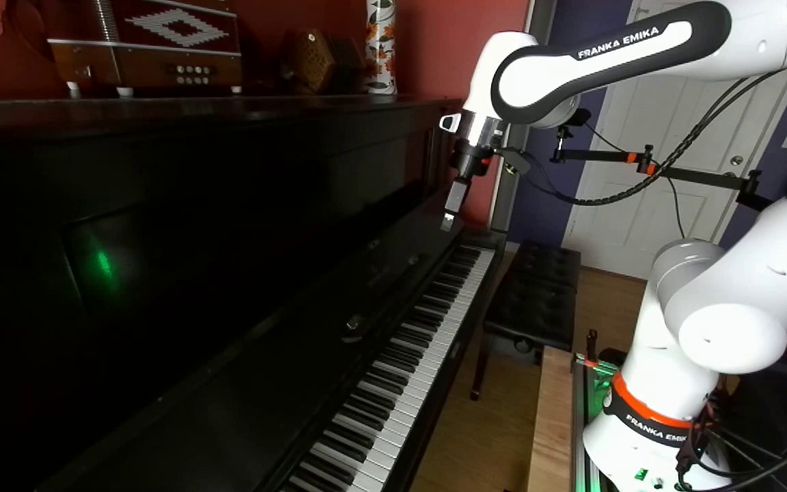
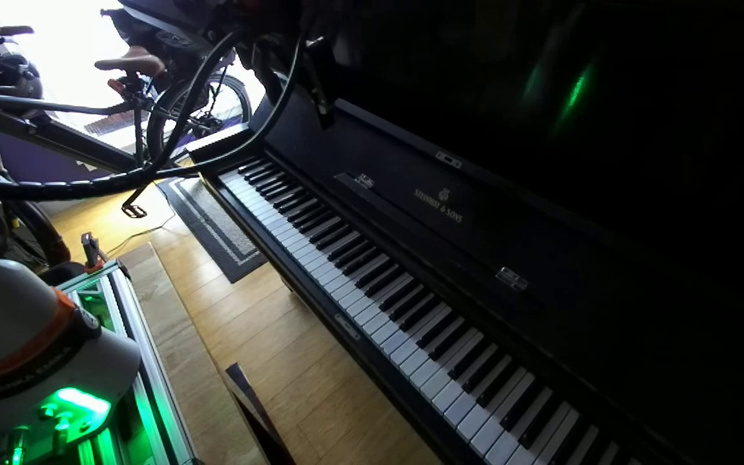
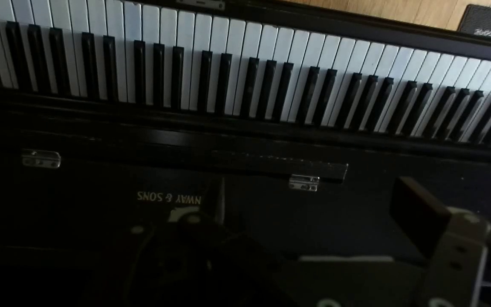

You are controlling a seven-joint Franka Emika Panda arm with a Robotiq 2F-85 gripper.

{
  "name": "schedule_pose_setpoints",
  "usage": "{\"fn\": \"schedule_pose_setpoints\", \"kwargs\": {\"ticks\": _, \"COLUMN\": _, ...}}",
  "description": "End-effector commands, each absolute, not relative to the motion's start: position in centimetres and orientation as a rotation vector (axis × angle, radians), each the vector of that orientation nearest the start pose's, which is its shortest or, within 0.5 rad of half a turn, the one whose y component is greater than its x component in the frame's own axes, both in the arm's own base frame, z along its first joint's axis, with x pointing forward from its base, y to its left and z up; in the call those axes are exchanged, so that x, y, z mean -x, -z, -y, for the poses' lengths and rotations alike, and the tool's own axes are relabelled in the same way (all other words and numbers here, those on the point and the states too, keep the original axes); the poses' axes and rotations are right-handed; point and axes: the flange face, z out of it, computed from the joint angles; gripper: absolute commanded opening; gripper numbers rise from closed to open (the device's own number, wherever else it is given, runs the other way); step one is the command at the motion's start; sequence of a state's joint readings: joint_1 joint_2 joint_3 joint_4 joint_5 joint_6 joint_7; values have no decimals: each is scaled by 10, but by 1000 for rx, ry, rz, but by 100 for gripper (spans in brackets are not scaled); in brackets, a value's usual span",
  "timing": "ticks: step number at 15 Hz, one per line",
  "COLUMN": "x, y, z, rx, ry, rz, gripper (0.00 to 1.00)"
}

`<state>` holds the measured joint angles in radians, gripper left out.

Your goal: Press a key in the middle part of the piano

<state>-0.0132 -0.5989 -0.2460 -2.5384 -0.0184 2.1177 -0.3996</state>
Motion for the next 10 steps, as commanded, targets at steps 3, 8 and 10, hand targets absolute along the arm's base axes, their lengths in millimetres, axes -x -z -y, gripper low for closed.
{"fn": "schedule_pose_setpoints", "kwargs": {"ticks": 3, "x": -357, "y": -429, "z": 87, "rx": 3074, "ry": 176, "rz": 307, "gripper": 100}}
{"fn": "schedule_pose_setpoints", "kwargs": {"ticks": 8, "x": -342, "y": -370, "z": 97, "rx": 3136, "ry": 230, "rz": 266, "gripper": 100}}
{"fn": "schedule_pose_setpoints", "kwargs": {"ticks": 10, "x": -347, "y": -383, "z": 92, "rx": 3097, "ry": 200, "rz": 290, "gripper": 100}}
